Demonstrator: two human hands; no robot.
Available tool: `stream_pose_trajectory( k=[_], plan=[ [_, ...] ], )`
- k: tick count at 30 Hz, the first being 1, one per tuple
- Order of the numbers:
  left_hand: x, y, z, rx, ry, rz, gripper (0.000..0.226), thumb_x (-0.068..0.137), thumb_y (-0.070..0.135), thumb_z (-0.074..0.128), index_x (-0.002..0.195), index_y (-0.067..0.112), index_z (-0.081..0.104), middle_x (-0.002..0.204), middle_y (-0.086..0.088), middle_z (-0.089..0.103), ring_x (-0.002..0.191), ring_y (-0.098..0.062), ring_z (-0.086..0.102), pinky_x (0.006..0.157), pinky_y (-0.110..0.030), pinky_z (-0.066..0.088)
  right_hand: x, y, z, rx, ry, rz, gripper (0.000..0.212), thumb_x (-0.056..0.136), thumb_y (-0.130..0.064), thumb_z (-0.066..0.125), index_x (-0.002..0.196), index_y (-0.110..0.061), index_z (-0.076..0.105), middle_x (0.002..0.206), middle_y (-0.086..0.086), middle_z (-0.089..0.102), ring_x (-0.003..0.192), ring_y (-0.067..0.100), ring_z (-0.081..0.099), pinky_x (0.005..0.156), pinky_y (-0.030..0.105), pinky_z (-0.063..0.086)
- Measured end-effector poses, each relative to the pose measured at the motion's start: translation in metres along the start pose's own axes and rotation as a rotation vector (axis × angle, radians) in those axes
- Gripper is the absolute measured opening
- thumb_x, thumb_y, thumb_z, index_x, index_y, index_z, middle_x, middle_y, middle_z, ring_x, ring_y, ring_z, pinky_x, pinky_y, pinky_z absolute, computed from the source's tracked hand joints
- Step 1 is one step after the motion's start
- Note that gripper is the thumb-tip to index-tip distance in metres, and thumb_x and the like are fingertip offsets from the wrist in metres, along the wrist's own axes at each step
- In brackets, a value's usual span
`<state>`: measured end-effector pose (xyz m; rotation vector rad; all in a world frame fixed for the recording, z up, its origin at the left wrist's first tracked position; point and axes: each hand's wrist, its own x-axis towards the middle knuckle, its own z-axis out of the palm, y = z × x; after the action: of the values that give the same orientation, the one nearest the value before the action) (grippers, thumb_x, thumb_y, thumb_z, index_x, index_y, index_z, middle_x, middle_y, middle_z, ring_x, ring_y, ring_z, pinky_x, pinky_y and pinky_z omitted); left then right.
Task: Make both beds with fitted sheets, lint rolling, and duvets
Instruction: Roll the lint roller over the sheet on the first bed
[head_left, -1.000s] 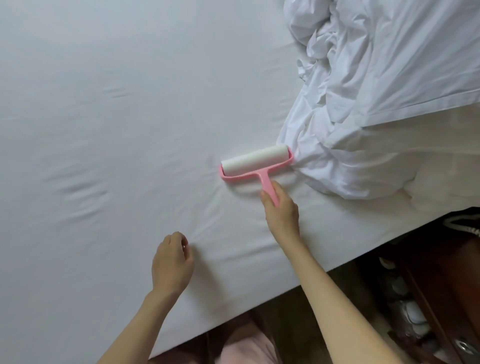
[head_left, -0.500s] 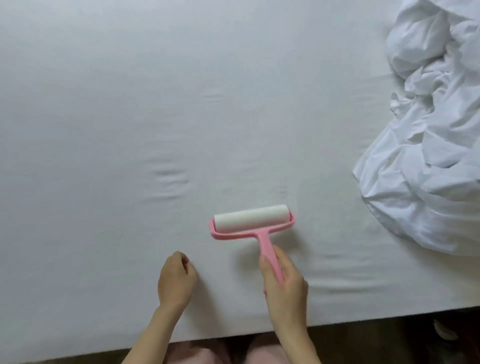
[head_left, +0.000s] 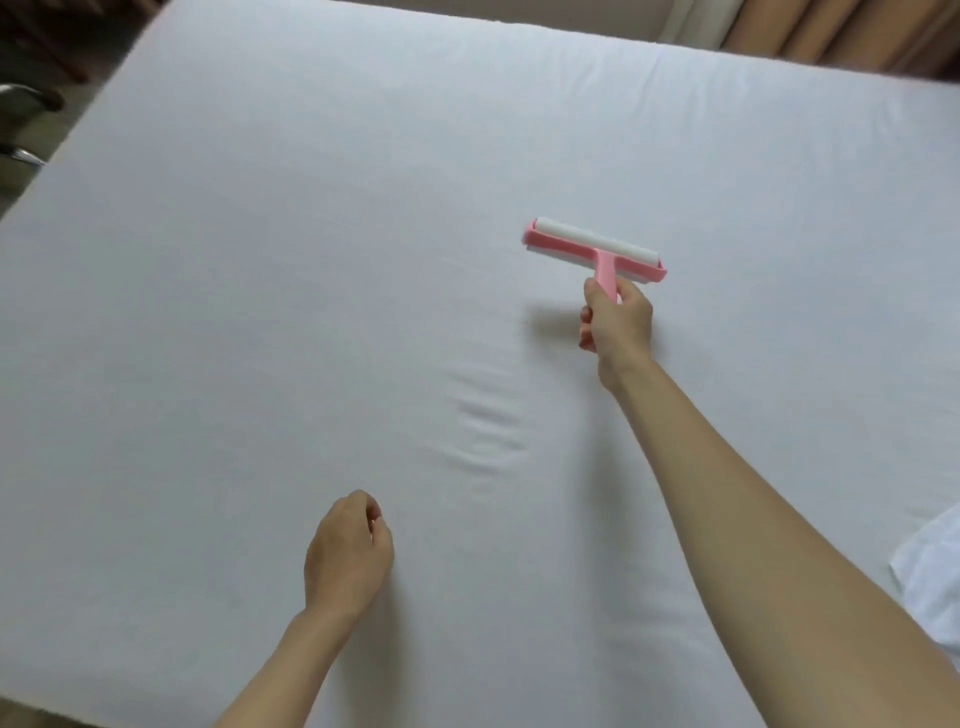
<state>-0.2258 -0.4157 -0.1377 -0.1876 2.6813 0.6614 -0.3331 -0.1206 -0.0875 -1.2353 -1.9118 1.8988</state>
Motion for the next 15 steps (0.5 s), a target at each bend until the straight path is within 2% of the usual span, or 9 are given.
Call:
stream_pose_trajectory(
  k=[4,8,11,15],
  plan=[
    [0.020,-0.006,0.000,-0.046,0.046,-0.019,0.013,0.088,0.006,0.048,0.078,0.014,0.050,0.078,0.003,0.054,0.069,-0.014,0.052,0.058,-0.028,0.042,0.055,-0.018,0.040,0.032,-0.070,0.078,0.022,0.101,-0.019,0.039,0.122,-0.018,0.047,0.069,0.002,0.045,0.048,0.011,0.041,0.043,0.019,0.043],
    [0.029,-0.016,0.010,-0.053,0.015,-0.042,0.011,0.088,0.006,0.046,0.079,0.012,0.050,0.079,0.002,0.053,0.070,-0.017,0.052,0.060,-0.032,0.044,0.071,-0.002,0.068,-0.022,-0.090,0.219,0.019,0.101,-0.024,0.029,0.108,-0.019,0.046,0.067,0.004,0.042,0.047,0.014,0.039,0.041,0.016,0.038],
    [0.022,-0.024,0.018,-0.050,-0.032,-0.061,0.010,0.088,0.007,0.046,0.080,0.012,0.050,0.079,0.000,0.053,0.072,-0.020,0.052,0.062,-0.036,0.045,0.039,0.028,0.070,-0.091,-0.058,0.219,0.019,0.097,-0.015,0.029,0.103,-0.018,0.047,0.065,0.005,0.039,0.047,0.016,0.034,0.041,0.017,0.032],
    [0.008,-0.035,0.020,-0.042,-0.069,-0.060,0.011,0.088,0.006,0.046,0.080,0.011,0.050,0.079,0.000,0.053,0.072,-0.021,0.052,0.063,-0.039,0.048,-0.064,0.088,0.045,-0.060,-0.103,0.183,0.031,0.098,-0.011,0.035,0.123,-0.021,0.049,0.061,0.003,0.034,0.043,0.012,0.032,0.035,0.017,0.027]
  ],
)
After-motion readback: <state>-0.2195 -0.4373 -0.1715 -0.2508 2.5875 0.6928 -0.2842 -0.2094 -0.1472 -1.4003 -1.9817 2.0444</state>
